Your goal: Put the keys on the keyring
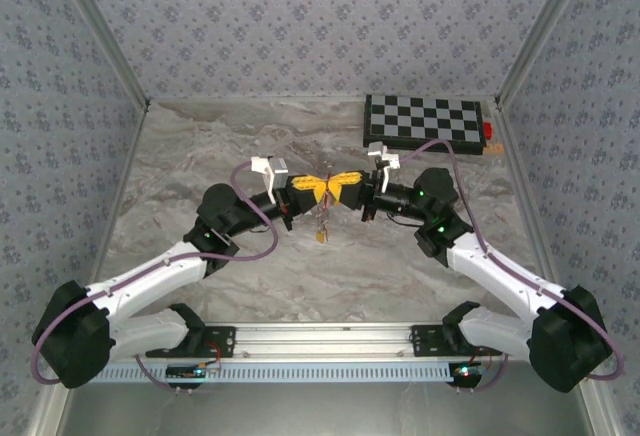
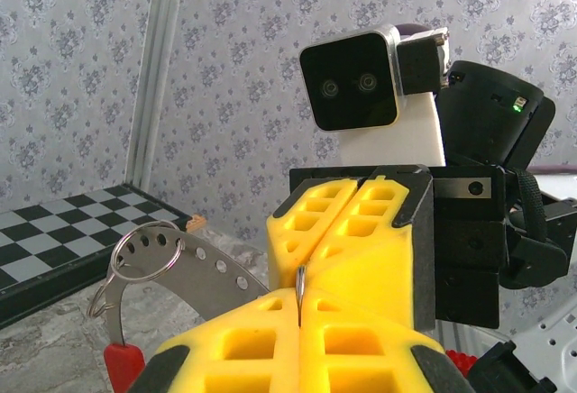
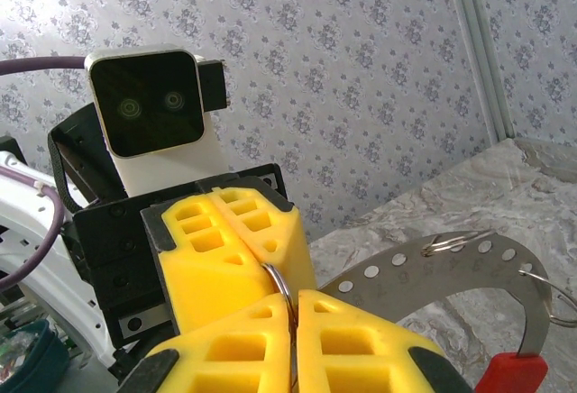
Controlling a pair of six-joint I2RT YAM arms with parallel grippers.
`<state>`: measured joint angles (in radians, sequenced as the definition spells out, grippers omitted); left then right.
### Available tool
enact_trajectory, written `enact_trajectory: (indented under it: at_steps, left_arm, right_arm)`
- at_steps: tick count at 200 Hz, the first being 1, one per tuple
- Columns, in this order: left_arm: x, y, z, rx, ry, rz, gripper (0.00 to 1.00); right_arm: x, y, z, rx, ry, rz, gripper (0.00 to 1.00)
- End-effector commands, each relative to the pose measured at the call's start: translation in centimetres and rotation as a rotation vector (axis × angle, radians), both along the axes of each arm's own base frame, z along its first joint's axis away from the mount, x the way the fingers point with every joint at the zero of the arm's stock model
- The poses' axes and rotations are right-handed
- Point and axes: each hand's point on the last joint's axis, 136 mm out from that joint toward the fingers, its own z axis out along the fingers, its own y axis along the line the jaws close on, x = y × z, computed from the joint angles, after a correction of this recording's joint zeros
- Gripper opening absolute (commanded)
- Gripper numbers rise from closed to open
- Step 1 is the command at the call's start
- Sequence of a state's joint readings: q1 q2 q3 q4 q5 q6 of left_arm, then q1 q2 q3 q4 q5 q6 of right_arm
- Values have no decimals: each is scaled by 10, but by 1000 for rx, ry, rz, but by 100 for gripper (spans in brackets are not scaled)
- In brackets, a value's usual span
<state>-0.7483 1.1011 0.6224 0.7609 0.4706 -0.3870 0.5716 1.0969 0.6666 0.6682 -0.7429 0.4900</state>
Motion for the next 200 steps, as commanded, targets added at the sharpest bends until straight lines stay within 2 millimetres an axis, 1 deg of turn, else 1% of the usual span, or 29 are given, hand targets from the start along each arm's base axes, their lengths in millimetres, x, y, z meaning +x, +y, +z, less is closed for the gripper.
enact_trajectory:
  at_steps: [1,25,37,43,72,96,108,120,159,179,187,191,200]
  left_arm:
    - [-3,2,20,-47,-55,-1,0]
    - [-3,1,19,-47,-52,-2,0]
    - [-3,1,19,-47,-52,-3,0]
    - [-3,1,19,-46,-52,-3,0]
    - [-3,2,17,-43,-49,1,0]
    - [-3,3,16,-34,-45,7,0]
    - [-3,3,14,-22,-41,10,8]
    - [-1,5,13,-13,-38,17,13]
    - [2,11,6,23,-29,22,16]
    - [3,13,2,51,-27,12,19]
    - [2,13,1,64,-29,4,21]
    - [2,13,0,71,-28,-1,24]
    - [0,12,-2,83,-34,-11,25]
  right_arm:
    - [-16,5,21,26,-70,65,11]
    - [-20,7,19,11,-75,79,9]
    - [-20,7,17,5,-75,78,5]
    - [-21,7,17,2,-76,77,0]
    - [-20,5,15,-19,-87,62,0]
    - [-19,-1,13,-43,-97,37,0]
    - [-18,-4,12,-57,-98,28,0]
    - [-16,-8,10,-78,-99,17,0]
    - [-12,-18,0,-185,-85,5,0]
    - [-10,-21,-11,-276,-84,3,0]
    - [-9,-22,-14,-307,-81,6,0]
    - [-9,-22,-16,-321,-78,10,0]
    - [-9,-22,-18,-346,-79,18,0]
